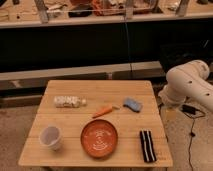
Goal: Place the ceramic cup in the ceramic bowl
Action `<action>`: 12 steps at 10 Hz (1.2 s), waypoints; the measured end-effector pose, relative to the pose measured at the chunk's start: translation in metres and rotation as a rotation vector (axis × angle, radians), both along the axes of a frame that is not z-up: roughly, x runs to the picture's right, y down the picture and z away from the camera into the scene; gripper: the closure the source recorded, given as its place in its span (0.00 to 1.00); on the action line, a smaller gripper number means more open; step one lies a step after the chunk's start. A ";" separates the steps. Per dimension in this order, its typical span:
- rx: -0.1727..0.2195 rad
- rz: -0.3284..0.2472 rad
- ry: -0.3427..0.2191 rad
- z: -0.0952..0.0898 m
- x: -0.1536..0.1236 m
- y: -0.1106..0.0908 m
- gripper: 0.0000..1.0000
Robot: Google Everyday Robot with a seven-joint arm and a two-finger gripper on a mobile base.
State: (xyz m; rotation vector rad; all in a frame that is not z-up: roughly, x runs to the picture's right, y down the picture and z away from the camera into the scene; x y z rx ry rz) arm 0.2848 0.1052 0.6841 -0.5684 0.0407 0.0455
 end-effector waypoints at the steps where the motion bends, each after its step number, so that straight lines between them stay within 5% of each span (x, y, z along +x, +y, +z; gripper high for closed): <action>1: 0.000 0.000 0.000 0.000 0.000 0.000 0.20; 8: 0.003 -0.005 -0.001 -0.001 -0.001 0.000 0.20; 12: 0.026 -0.093 -0.044 -0.004 -0.049 -0.007 0.20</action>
